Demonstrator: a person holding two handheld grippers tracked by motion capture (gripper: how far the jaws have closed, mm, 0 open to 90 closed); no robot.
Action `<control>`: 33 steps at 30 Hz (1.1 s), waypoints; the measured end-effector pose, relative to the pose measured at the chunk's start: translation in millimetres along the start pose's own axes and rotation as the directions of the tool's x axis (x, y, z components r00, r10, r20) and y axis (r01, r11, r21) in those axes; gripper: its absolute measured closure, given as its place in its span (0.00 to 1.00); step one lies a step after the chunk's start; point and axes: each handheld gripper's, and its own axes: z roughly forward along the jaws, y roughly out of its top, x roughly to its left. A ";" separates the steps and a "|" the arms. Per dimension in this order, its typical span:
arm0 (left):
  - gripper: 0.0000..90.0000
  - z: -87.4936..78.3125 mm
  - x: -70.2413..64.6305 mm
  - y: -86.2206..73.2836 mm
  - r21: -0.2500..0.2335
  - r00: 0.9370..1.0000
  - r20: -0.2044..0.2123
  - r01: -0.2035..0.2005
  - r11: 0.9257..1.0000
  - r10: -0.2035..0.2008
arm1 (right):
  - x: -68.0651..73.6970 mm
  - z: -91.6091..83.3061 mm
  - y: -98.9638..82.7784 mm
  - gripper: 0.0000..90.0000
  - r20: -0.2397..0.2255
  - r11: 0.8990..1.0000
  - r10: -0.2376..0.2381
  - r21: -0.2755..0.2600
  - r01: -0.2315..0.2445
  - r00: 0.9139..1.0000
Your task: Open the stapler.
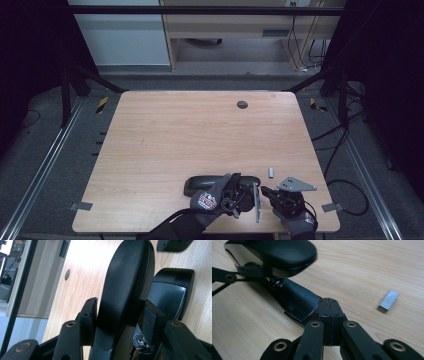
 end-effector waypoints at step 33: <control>0.59 0.0 -2.2 -0.3 -0.003 1.000 -0.016 -0.003 1.000 0.003 | 10.9 27.2 -0.5 1.00 -0.044 0.997 -0.015 0.071 0.018 0.999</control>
